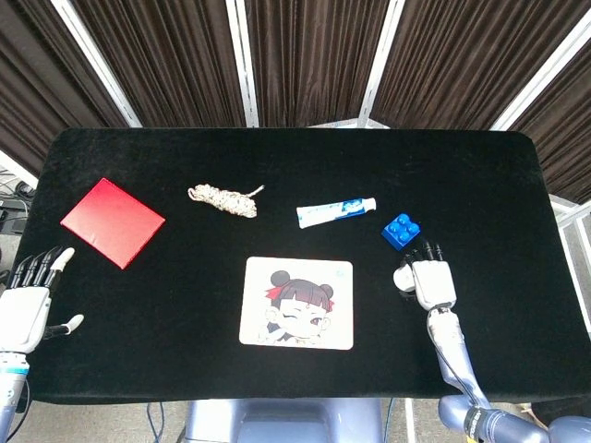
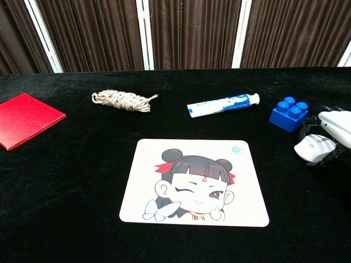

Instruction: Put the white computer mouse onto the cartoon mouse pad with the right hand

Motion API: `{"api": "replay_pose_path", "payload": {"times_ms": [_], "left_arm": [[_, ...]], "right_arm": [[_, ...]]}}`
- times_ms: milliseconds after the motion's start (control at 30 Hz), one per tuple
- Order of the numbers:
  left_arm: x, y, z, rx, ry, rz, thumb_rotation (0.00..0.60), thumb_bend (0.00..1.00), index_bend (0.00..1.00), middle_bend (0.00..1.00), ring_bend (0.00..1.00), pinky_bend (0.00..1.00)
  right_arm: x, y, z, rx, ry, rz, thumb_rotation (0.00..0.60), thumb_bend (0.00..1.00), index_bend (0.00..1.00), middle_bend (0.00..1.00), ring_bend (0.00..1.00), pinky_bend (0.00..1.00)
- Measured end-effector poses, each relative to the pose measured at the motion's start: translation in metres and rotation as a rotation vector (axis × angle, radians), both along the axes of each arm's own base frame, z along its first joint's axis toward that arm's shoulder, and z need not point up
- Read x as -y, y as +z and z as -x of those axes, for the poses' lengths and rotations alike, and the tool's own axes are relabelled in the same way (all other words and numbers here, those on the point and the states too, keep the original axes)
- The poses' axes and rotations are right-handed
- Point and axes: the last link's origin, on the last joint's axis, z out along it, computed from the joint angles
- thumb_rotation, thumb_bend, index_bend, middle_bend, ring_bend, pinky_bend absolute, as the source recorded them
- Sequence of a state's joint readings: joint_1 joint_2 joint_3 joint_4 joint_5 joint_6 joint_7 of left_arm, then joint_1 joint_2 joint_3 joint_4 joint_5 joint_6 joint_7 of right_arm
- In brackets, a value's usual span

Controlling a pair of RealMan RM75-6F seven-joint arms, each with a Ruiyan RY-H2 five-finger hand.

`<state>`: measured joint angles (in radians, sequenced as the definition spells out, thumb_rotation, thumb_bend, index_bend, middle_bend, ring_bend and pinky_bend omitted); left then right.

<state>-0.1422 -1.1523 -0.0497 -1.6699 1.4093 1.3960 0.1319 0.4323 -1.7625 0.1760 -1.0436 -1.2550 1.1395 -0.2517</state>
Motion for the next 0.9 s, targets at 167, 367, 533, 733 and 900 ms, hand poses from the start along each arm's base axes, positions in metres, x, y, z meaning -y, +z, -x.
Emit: {"api": "replay_pose_path", "payload": {"times_ms": [167,367,533,733,900], "left_arm": [[0.0,0.0,0.0,0.001,0.001,0.0,0.6,0.17,0.0,0.0,0.0,0.0],[0.0,0.0,0.0,0.003,0.001,-0.001,0.6,0.17,0.0,0.0,0.0,0.0],[-0.001,0.0,0.0,0.006,0.0,-0.001,0.6,0.17,0.0,0.0,0.0,0.0],[0.0,0.0,-0.001,0.009,-0.002,0.0,0.6,0.17,0.0,0.0,0.0,0.0],[0.0,0.001,-0.002,0.013,-0.007,-0.002,0.6,0.17,0.0,0.0,0.0,0.0]], "right_arm": [[-0.001,-0.003,-0.001,-0.001,0.008,0.0,0.6,0.03,0.45,0.35,0.04,0.0],[-0.001,-0.005,-0.003,-0.005,0.03,0.007,0.6,0.06,0.58,0.52,0.3,0.4],[0.0,-0.002,-0.008,0.011,0.073,0.036,0.6,0.08,0.66,0.61,0.44,0.54],[0.0,0.009,-0.015,0.011,0.147,0.065,0.6,0.08,0.67,0.63,0.47,0.58],[-0.004,0.016,-0.021,0.024,0.179,0.064,0.6,0.08,0.68,0.64,0.47,0.58]]}}
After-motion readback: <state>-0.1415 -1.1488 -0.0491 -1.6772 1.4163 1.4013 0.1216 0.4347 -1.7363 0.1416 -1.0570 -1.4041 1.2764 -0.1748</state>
